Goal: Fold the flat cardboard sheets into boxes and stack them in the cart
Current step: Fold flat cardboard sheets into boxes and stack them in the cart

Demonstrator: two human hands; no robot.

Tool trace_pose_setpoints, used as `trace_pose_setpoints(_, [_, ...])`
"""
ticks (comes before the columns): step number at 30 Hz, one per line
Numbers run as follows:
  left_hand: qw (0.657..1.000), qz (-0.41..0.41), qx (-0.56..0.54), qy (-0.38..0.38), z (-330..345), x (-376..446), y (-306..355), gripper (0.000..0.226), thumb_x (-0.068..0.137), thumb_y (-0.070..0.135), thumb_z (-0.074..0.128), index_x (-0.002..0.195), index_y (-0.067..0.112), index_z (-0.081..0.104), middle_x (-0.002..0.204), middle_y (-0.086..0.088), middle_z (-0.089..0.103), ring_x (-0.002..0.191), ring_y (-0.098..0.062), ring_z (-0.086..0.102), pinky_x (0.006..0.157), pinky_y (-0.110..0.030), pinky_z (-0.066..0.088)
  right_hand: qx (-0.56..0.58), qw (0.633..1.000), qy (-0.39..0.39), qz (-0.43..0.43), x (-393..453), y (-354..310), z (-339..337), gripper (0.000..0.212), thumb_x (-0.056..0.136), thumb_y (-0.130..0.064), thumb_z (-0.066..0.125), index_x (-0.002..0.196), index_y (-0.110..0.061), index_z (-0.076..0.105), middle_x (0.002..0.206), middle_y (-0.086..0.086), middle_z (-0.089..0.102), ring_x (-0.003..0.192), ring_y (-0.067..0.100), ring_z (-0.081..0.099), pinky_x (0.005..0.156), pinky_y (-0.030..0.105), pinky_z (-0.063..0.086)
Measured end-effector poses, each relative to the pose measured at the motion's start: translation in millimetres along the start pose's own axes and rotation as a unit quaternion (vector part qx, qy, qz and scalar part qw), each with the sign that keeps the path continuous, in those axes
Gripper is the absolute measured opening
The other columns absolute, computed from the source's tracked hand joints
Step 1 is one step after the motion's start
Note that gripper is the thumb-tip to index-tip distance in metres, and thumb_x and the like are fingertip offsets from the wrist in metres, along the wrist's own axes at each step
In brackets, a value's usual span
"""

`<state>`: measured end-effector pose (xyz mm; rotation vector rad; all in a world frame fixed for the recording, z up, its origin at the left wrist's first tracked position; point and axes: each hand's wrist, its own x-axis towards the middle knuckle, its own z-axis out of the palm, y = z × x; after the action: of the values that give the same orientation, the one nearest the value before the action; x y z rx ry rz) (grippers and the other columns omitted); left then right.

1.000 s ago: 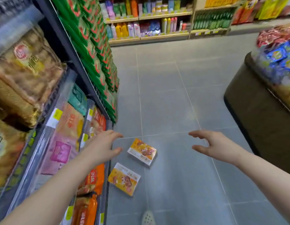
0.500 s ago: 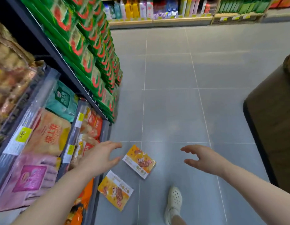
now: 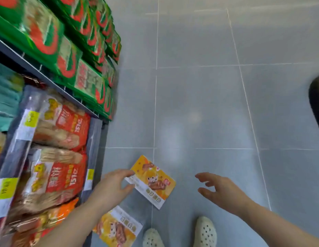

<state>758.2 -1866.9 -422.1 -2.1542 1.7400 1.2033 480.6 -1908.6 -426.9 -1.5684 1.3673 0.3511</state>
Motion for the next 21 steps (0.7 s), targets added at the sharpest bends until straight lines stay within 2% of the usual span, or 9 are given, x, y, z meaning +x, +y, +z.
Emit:
trace_pose_setpoints(3, [1.0,-0.014,-0.017,-0.018,60,64,-45,0.046,0.082,0.04,0.048,0.125,0.024,0.049,0.13,0.008,0.05,0.123,-0.009,0.043,0.097,-0.017,0.03,0.066,0.997,-0.002,0.035,77,34,59,0.042,0.09,-0.023,0.054,0.13,-0.026,0.043,0.12,-0.006,0.053,0.098,0.008,0.052,0.085,0.013,0.038])
trace_pose_setpoints(5, [0.999,-0.024,-0.025,-0.031,101,106,-78,0.054,0.074,0.042,0.046,0.125,0.024,0.049,0.131,0.007,0.048,0.124,-0.01,0.042,0.099,-0.017,0.029,0.096,0.994,-0.007,0.058,128,56,99,0.043,0.089,-0.023,0.054,0.131,-0.027,0.042,0.12,-0.006,0.05,0.096,0.008,0.051,0.084,0.014,0.038])
trace_pose_setpoints(7, [0.999,-0.028,-0.034,-0.029,131,145,-104,0.065,0.064,0.041,0.043,0.126,0.023,0.048,0.135,0.004,0.044,0.126,-0.013,0.039,0.101,-0.017,0.027,0.121,0.99,-0.011,0.075,172,75,129,0.045,0.09,-0.023,0.054,0.132,-0.027,0.04,0.125,-0.005,0.048,0.098,0.01,0.051,0.082,0.015,0.036])
trace_pose_setpoints(11, [0.999,-0.041,-0.027,0.005,176,216,-143,0.066,0.076,0.035,0.059,0.136,0.02,0.036,0.148,-0.008,0.027,0.138,-0.021,0.023,0.107,-0.02,0.018,0.153,0.983,-0.016,0.102,243,104,181,0.049,0.09,-0.024,0.053,0.136,-0.026,0.036,0.139,0.0,0.04,0.116,0.015,0.05,0.092,0.024,0.04])
trace_pose_setpoints(13, [0.998,-0.052,-0.041,0.018,194,251,-159,0.075,0.077,0.025,0.068,0.14,0.024,0.027,0.15,-0.011,0.02,0.14,-0.022,0.016,0.11,-0.026,0.016,0.219,0.968,-0.027,0.122,271,115,207,0.055,0.088,-0.023,0.057,0.137,-0.026,0.033,0.139,0.002,0.038,0.117,0.018,0.049,0.088,0.028,0.043])
trace_pose_setpoints(15, [0.997,-0.051,-0.063,0.011,209,275,-172,0.091,0.07,0.029,0.073,0.142,0.028,0.019,0.151,-0.01,0.02,0.139,-0.022,0.02,0.111,-0.03,0.02,0.339,0.924,-0.057,0.17,289,123,226,0.069,0.082,-0.023,0.066,0.139,-0.03,0.028,0.123,-0.005,0.046,0.109,0.019,0.051,0.08,0.032,0.046])
trace_pose_setpoints(17, [0.989,-0.062,-0.132,-0.011,219,291,-180,0.1,0.064,0.03,0.075,0.143,0.03,0.014,0.145,-0.006,0.032,0.128,-0.023,0.039,0.104,-0.033,0.034,0.429,0.878,-0.085,0.194,301,132,244,0.084,0.075,-0.021,0.073,0.14,-0.032,0.022,0.101,-0.013,0.051,0.1,0.019,0.056,0.082,0.038,0.05])
trace_pose_setpoints(19, [0.964,-0.085,-0.25,-0.039,220,296,-179,0.098,0.069,0.01,0.078,0.141,0.034,0.016,0.12,0.001,0.054,0.101,-0.017,0.057,0.082,-0.03,0.048,0.464,0.859,-0.087,0.197,307,137,250,0.09,0.069,-0.015,0.079,0.14,-0.029,0.024,0.098,-0.006,0.058,0.093,0.021,0.064,0.079,0.038,0.054])
trace_pose_setpoints(21, [0.947,-0.092,-0.304,-0.046,221,298,-180,0.089,0.069,0.003,0.075,0.137,0.033,0.027,0.101,0.006,0.061,0.089,-0.014,0.061,0.072,-0.028,0.051,0.473,0.854,-0.096,0.194,311,138,251,0.092,0.062,-0.012,0.084,0.136,-0.022,0.032,0.102,0.003,0.064,0.09,0.022,0.067,0.074,0.034,0.056])
